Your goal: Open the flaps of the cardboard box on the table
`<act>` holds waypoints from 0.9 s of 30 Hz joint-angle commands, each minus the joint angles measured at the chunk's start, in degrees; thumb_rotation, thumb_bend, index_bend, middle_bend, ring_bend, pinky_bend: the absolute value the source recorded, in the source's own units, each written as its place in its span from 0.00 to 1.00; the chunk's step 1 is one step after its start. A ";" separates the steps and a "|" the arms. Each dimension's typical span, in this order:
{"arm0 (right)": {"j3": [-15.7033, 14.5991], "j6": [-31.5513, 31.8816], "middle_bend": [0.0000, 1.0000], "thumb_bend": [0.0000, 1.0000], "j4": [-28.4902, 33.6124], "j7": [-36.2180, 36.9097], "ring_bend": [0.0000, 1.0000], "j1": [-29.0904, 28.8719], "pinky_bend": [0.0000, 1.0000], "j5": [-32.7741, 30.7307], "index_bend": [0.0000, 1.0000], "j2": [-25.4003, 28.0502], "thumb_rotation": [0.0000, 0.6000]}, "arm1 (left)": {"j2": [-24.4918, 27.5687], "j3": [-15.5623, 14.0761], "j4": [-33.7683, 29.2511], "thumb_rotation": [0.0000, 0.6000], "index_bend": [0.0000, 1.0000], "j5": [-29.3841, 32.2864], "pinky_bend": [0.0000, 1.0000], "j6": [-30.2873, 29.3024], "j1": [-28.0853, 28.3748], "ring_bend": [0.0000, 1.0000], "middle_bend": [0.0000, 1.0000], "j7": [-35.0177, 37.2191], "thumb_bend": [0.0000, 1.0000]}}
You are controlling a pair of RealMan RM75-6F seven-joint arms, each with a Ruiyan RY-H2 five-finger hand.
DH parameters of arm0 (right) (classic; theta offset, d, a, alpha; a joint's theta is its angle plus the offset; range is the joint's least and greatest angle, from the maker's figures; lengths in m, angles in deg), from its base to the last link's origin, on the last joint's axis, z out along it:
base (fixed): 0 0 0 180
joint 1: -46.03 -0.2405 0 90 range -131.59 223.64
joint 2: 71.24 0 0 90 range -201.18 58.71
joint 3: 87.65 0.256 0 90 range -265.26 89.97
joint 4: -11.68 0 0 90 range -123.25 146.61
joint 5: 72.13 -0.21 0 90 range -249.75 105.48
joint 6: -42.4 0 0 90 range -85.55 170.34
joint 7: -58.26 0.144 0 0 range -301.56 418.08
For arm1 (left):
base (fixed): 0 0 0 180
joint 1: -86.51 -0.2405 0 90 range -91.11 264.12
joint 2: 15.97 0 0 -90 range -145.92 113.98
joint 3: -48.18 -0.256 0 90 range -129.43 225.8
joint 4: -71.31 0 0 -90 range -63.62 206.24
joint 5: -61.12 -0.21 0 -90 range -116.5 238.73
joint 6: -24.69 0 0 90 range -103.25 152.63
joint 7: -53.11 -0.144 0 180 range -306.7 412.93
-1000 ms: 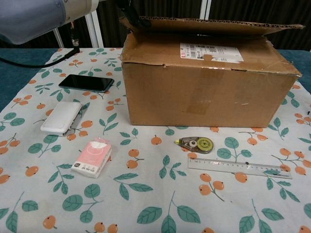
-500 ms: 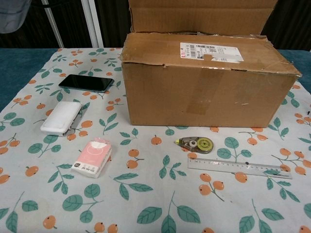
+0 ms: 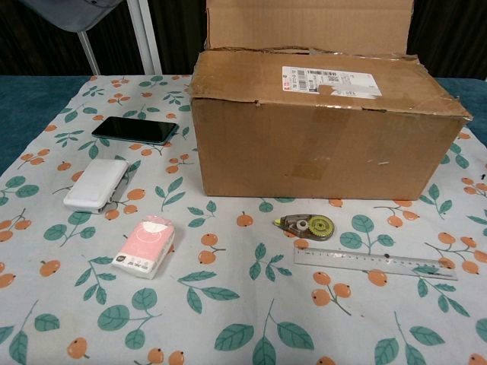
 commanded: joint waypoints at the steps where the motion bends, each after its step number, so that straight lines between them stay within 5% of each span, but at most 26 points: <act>1: 0.06 -0.38 0.00 0.38 0.00 0.08 0.00 -0.03 0.21 -0.30 0.00 0.04 1.00 | -2.49 -0.06 3.79 1.00 0.00 1.33 0.01 1.24 1.24 0.00 0.00 0.97 0.31; 5: -0.01 -0.94 0.00 0.38 -0.02 -0.17 0.00 -0.14 0.21 -0.45 0.00 0.03 1.00 | -1.96 -1.19 3.25 1.00 0.00 0.05 0.01 0.56 -0.60 0.00 0.00 3.32 0.31; 9: 0.06 -1.44 0.00 0.38 0.02 -0.39 0.00 -0.25 0.21 -0.78 0.00 0.08 1.00 | 1.37 -2.18 -3.91 1.00 0.00 -2.15 0.01 -2.87 -5.20 0.00 0.00 7.77 0.29; 20: 1.46 -1.62 0.00 0.38 1.73 -2.43 0.00 -0.96 0.21 -1.76 0.00 1.40 1.00 | 23.76 -9.96 -46.19 1.00 0.00 -6.44 0.01 -17.46 -28.79 0.00 0.00 13.59 0.15; 27: 2.32 -2.43 0.00 0.36 4.97 -4.38 0.00 -1.79 0.21 -2.40 0.00 3.43 1.00 | 33.46 -16.39 -60.22 1.00 0.00 -10.78 0.01 -23.29 -40.48 0.00 0.00 19.20 0.13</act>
